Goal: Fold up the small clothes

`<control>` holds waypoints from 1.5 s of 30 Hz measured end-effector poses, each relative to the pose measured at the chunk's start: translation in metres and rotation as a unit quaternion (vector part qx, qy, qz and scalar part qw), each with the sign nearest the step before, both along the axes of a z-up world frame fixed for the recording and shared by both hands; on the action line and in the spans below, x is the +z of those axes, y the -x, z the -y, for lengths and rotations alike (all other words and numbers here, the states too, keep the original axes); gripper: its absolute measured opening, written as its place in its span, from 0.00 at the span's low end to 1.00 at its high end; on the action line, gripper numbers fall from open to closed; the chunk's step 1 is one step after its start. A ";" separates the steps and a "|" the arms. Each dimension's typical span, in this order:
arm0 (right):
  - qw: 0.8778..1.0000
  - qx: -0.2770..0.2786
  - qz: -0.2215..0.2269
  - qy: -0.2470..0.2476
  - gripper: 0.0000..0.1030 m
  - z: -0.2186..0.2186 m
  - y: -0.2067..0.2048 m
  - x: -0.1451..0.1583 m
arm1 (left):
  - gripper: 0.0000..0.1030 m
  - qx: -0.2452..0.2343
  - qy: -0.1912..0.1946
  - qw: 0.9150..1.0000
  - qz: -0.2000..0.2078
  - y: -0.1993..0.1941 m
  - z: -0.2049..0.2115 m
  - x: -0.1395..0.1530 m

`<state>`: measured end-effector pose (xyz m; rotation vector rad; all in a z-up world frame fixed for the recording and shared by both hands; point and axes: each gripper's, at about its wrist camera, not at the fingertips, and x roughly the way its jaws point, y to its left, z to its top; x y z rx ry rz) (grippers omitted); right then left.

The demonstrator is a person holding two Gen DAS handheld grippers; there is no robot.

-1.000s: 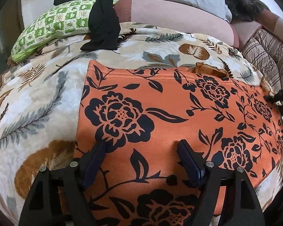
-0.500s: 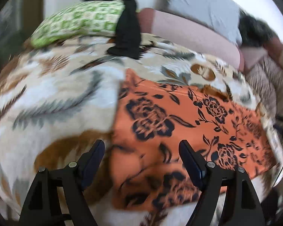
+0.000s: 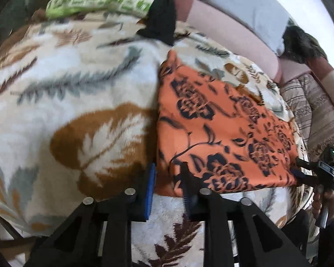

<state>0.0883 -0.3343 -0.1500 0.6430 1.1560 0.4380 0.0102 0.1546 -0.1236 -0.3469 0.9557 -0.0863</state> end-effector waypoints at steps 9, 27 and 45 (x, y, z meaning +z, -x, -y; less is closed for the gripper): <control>1.000 0.007 -0.001 -0.002 0.66 -0.007 -0.007 0.001 | 0.53 -0.039 -0.002 0.999 0.020 -0.120 0.001 0.022; 1.000 -0.002 -0.003 -0.029 0.66 0.004 -0.005 0.007 | 0.45 -0.027 -0.095 0.993 0.065 -0.127 0.010 0.043; 0.972 -0.174 0.030 -0.158 0.69 0.106 -0.092 -0.003 | 0.60 -0.062 -0.072 0.995 0.028 -0.036 0.082 0.015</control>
